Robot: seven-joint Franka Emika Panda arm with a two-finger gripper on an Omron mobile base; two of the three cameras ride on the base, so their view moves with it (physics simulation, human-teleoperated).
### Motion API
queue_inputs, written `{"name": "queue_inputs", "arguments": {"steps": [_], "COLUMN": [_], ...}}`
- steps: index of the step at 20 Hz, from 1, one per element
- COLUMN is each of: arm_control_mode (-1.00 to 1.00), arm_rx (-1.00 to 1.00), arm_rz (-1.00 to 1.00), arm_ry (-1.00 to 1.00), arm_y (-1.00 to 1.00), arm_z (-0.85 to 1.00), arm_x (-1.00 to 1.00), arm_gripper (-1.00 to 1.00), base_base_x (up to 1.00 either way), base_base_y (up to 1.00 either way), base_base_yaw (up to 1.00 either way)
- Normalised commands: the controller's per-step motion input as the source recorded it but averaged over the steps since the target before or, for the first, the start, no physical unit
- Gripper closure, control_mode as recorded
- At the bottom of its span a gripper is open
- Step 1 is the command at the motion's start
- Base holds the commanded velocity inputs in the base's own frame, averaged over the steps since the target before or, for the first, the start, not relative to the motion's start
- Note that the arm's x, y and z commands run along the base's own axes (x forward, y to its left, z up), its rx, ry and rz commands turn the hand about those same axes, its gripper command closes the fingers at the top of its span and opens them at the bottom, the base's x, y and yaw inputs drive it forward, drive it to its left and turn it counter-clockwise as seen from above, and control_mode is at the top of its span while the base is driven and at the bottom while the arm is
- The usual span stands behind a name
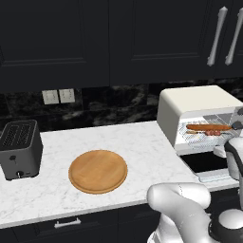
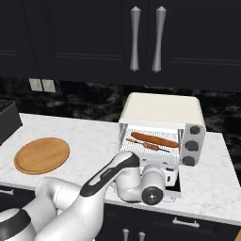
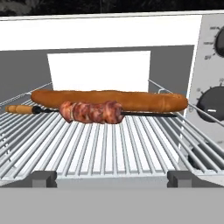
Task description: Pick up the kebab skewer and baguette bread, and place them inside the toaster oven. Close the toaster oven door and start by setting the timer.
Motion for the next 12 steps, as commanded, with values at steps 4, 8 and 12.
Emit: {"name": "queue_inputs", "arguments": {"steps": [4,8,12], "arm_control_mode": [-1.0,-1.0,-1.0], "arm_rx": [0.0,0.0,0.0], "arm_rz": [0.0,0.0,0.0], "arm_ry": [0.0,0.0,0.0], "arm_y": [0.02,0.1,0.14], "arm_z": [0.0,0.0,0.0], "arm_x": [0.18,0.16,0.21], "arm_gripper": [-1.0,-1.0,-1.0], "base_base_x": [0.0,0.0,0.0], "base_base_y": [0.0,0.0,0.0], "base_base_yaw": [0.0,0.0,0.0]}}
